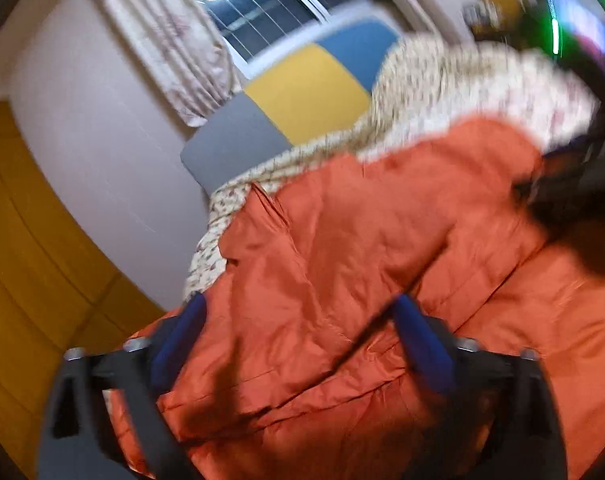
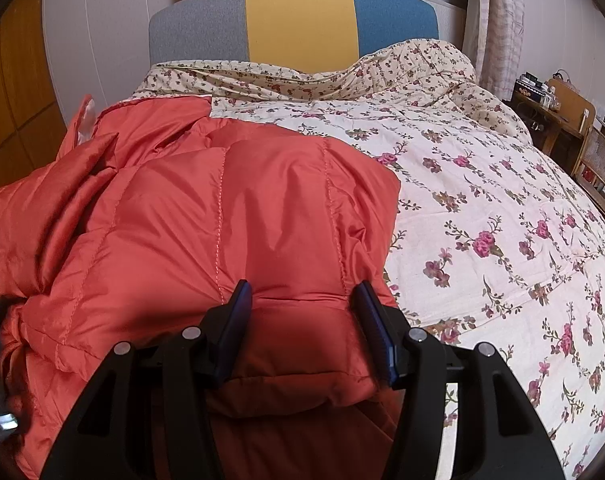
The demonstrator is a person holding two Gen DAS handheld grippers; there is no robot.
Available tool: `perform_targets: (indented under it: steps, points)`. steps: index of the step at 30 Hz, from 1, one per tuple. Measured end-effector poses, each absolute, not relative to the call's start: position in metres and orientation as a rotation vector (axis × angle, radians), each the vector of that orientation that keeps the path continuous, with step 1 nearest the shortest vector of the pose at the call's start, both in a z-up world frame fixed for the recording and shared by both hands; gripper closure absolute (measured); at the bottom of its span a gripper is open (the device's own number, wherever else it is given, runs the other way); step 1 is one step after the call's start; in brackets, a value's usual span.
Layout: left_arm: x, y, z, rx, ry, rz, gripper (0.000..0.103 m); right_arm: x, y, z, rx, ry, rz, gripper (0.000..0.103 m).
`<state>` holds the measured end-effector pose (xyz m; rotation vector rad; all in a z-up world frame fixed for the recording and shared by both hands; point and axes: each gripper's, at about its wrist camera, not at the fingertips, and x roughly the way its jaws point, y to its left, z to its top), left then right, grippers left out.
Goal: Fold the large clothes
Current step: 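Fold the held sleeve across the jacket body and open the left tool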
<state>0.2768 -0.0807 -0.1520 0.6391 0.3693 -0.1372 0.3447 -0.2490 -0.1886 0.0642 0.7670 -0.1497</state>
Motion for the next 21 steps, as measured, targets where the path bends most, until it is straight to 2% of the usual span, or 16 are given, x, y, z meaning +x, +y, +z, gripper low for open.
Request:
perform_targets:
  steps: [6,8,9,11,13,16,21]
  points:
    - [0.277,-0.025,-0.116,0.414,0.371,-0.091,0.007,0.345,-0.249,-0.189,0.065,0.766,-0.15,0.049]
    - [0.286,0.0,-0.11,0.322,0.387,-0.051,0.015,0.344,-0.249,-0.189,0.065,0.766,-0.15,0.049]
    - [0.293,0.017,-0.106,0.262,0.401,-0.021,0.027,0.345,-0.249,-0.189,0.064,0.766,-0.15,0.049]
    - [0.306,0.052,-0.102,0.129,0.432,0.043,0.035,0.344,-0.249,-0.189,0.064,0.766,-0.151,0.048]
    - [0.316,0.08,-0.105,0.02,0.461,0.09,0.049,0.344,-0.249,-0.189,0.064,0.766,-0.151,0.048]
    - [0.331,0.108,-0.121,-0.068,0.532,0.136,0.062,0.344,-0.249,-0.189,0.065,0.766,-0.15,0.048]
    - [0.349,0.117,-0.163,-0.137,0.664,0.108,0.062,0.343,-0.249,-0.189,0.064,0.765,-0.152,0.048]
